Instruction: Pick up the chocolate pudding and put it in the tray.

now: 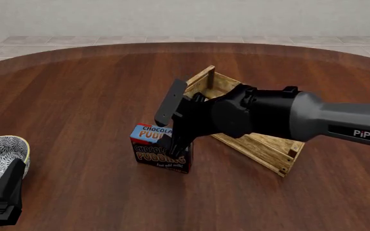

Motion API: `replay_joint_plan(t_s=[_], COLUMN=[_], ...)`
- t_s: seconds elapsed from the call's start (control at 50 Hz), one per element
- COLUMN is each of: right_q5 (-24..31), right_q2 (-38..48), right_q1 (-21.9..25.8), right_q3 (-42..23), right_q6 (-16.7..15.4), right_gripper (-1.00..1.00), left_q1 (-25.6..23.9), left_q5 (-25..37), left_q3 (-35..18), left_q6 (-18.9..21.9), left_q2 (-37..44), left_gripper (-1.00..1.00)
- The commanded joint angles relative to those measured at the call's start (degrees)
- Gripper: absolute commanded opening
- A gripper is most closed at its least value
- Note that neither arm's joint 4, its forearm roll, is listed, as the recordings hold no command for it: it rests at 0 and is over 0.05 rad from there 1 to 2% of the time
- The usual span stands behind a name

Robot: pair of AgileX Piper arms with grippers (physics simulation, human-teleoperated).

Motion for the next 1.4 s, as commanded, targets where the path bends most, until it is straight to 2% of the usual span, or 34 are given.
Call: replay_joint_plan(t_s=[0.02, 1.4], right_q5=[-0.16, -2.51], right_q2=[0.56, 3.47], right_q1=[-0.5, -1.5], right_q3=[-0.26, 0.2], right_q6=[0.18, 2.02], right_gripper=[1.0, 1.0], left_q1=[0.0, 0.0], left_q5=[0.0, 0.0], left_q3=[0.0, 0.0], left_q6=[0.01, 0.01], left_q2=[-0.01, -0.01], left_gripper=[1.0, 1.0])
